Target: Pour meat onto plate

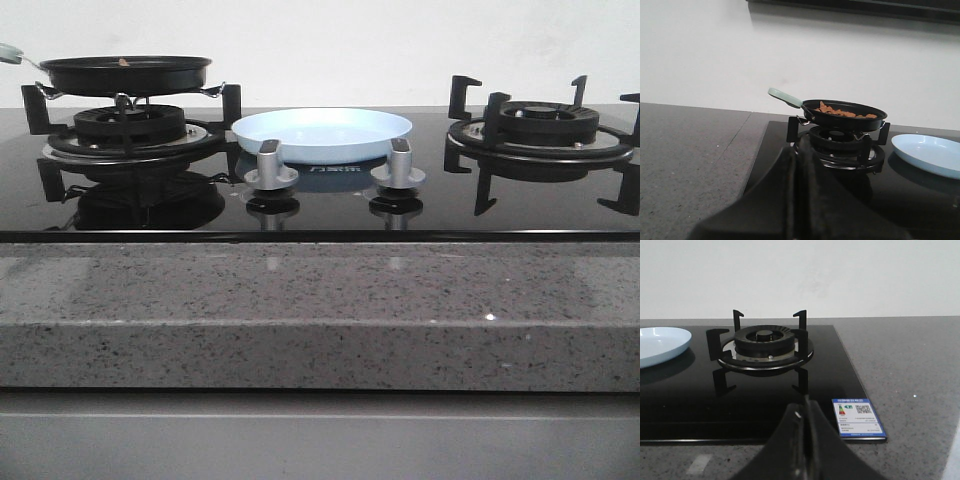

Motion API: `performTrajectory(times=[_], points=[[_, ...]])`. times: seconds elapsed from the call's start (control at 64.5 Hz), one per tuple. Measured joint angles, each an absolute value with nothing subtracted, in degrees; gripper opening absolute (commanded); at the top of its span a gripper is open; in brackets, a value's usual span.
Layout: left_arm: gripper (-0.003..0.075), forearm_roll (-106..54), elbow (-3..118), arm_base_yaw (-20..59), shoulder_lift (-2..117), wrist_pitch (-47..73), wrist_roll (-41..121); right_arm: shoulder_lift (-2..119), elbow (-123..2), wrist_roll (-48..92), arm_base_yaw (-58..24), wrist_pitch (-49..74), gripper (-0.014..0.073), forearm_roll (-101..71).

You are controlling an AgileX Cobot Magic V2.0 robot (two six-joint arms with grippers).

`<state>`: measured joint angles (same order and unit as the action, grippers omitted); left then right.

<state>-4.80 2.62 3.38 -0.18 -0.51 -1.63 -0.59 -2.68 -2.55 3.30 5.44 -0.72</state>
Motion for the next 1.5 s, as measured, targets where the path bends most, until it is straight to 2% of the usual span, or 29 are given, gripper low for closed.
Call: performTrajectory(times=[0.155, 0.341, 0.573, 0.79, 0.976, 1.255, 1.333, 1.379, 1.441, 1.503], points=[[-0.002, -5.1, 11.6, 3.4, -0.2, 7.7, -1.6, -0.3, -12.2, -2.6, 3.3, 14.2, -0.0114, -0.7], [-0.002, -5.2, 23.5, 3.4, 0.6, 18.5, -1.6, 5.6, -25.4, -2.6, 3.2, 28.1, -0.0114, -2.2], [-0.002, -5.6, 35.9, 3.4, 12.0, 29.1, -1.6, 17.4, -38.2, 0.8, 3.2, 42.3, -0.0114, -7.1], [-0.002, -5.7, 44.4, 3.4, 25.4, 37.3, -1.6, 27.9, -42.7, 2.8, 2.7, 45.8, -0.0114, -7.8], [-0.002, -5.7, 44.9, 3.4, 31.9, 37.7, -1.6, 34.6, -42.7, 2.8, -0.2, 45.1, -0.0114, -7.9], [-0.0018, -5.1, 44.9, 3.5, 38.8, 38.9, -1.6, 39.9, -42.7, 2.8, -0.3, 45.6, -0.0104, -8.5], [0.0048, -4.0, 44.9, 3.5, 40.0, 38.9, -1.6, 41.2, -42.6, 2.9, -0.3, 46.2, -0.0029, -8.5], [0.0119, -3.3, 44.9, 3.5, 40.5, 38.9, -1.6, 42.0, -42.6, 3.0, -0.3, 46.5, 0.0057, -8.5], [0.0298, -2.7, 44.9, 3.5, 41.0, 38.9, -1.6, 43.4, -42.6, 3.0, -0.3, 46.7, 0.0216, -8.5], [0.0442, -2.4, 44.9, 3.5, 41.3, 38.9, -1.5, 44.4, -42.6, 3.0, -0.6, 46.8, 0.031, -8.5]])
